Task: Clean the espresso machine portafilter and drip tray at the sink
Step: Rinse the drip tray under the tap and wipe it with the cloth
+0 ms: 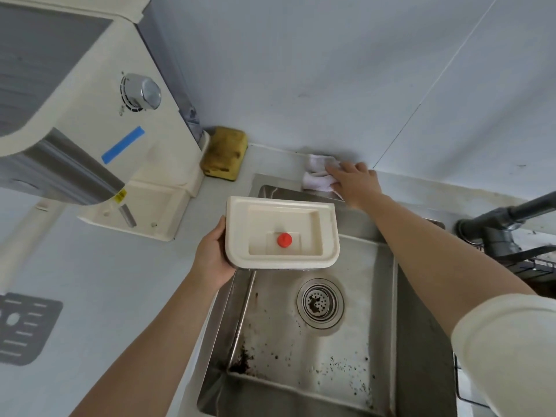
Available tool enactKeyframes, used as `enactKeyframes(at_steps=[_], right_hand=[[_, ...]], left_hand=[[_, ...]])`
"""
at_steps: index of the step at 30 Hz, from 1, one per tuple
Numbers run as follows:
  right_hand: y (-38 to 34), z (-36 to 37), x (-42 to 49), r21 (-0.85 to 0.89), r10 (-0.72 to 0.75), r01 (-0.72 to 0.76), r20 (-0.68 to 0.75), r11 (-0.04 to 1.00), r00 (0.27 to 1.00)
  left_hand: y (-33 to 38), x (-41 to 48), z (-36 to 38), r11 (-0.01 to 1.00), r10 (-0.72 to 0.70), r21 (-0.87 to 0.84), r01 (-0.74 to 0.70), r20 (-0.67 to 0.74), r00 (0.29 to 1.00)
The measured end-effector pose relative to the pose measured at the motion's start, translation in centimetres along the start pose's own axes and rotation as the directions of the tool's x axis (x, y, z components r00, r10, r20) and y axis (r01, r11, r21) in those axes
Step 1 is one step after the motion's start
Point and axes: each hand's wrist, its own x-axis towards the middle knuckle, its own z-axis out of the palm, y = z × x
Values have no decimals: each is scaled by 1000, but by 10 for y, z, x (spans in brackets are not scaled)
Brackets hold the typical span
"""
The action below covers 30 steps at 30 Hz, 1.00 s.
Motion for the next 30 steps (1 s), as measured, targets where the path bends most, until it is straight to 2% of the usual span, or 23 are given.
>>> enactKeyframes(at_steps=[2, 5, 8, 10, 13, 16, 19, 23, 26, 30], right_hand=[[0, -2, 0, 46, 13, -13, -16, 999, 1000], [0, -6, -1, 229, 78, -79, 10, 970, 997], [-1, -18, -11, 463, 121, -127, 43, 877, 992], [-5, -30, -24, 628, 145, -125, 20, 768, 989], [-15, -49, -55, 805, 161, -43, -66, 592, 985], [-35, -67, -88, 847, 100, 95, -172, 523, 980], [-62, -81, -111, 802, 25, 193, -251, 565, 968], [-95, -80, -131, 607, -53, 214, -272, 765, 961], [-113, -73, -145, 399, -113, 211, -255, 892, 960], [-127, -70, -159, 319, -76, 161, -265, 934, 961]], left_hand=[[0, -2, 1, 1000, 0, -8, 0, -4, 1000], [-1, -5, 1, 1000, 4, 5, -4, -7, 1000], [-3, -9, 4, 1000, 2, 3, -2, 0, 1000], [-5, -12, 6, 1000, -4, 2, 3, 6, 1000], [-8, -18, 12, 1000, -6, 16, 6, 17, 1000], [-12, -25, 25, 999, -18, 31, 17, 14, 1000], [-18, -34, 41, 999, -22, 25, 21, 16, 1000], [-26, -45, 61, 1000, -30, 5, 30, 64, 997], [-29, -50, 68, 1000, 4, -29, -2, 98, 995], [-24, -57, 72, 999, 31, -19, -28, 171, 985]])
